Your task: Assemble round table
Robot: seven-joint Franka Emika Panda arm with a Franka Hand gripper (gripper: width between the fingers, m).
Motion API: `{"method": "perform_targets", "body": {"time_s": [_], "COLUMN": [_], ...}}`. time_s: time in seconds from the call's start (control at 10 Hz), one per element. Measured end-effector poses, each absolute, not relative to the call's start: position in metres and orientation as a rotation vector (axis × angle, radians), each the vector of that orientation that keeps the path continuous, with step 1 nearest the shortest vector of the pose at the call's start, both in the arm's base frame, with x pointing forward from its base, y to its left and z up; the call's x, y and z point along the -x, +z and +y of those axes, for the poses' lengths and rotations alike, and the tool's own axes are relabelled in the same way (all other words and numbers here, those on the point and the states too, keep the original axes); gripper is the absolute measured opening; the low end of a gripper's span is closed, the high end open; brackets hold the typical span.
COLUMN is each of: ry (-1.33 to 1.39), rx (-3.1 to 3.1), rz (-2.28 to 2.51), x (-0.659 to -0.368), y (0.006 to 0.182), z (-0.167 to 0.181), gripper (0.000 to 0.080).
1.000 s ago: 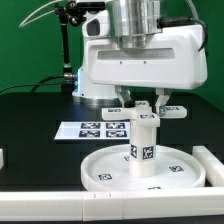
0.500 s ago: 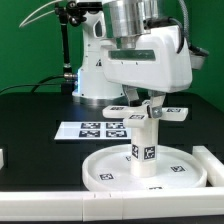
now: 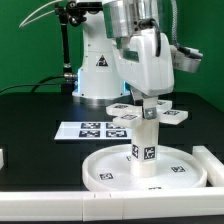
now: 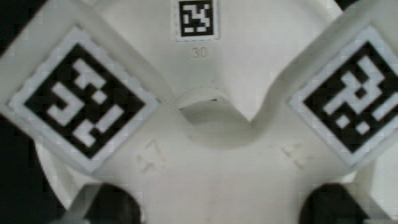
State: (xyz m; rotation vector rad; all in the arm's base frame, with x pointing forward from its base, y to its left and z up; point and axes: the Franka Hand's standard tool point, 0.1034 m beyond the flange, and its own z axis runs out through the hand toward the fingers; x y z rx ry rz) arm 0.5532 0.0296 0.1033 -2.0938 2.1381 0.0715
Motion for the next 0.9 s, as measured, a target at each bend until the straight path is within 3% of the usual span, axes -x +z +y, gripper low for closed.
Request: {"method": "perform_targets", "body": {"time_s": [0.8,0.9], "ry": [0.126,0.125], "rx": [1.617,1.63], "rz": [2.494,2.485], "x": [-0.5541,-0.5539], "y": [0.103,0.1026], "z": [0.0288,0.0295], "gripper": [0.0443,0.0511]}}
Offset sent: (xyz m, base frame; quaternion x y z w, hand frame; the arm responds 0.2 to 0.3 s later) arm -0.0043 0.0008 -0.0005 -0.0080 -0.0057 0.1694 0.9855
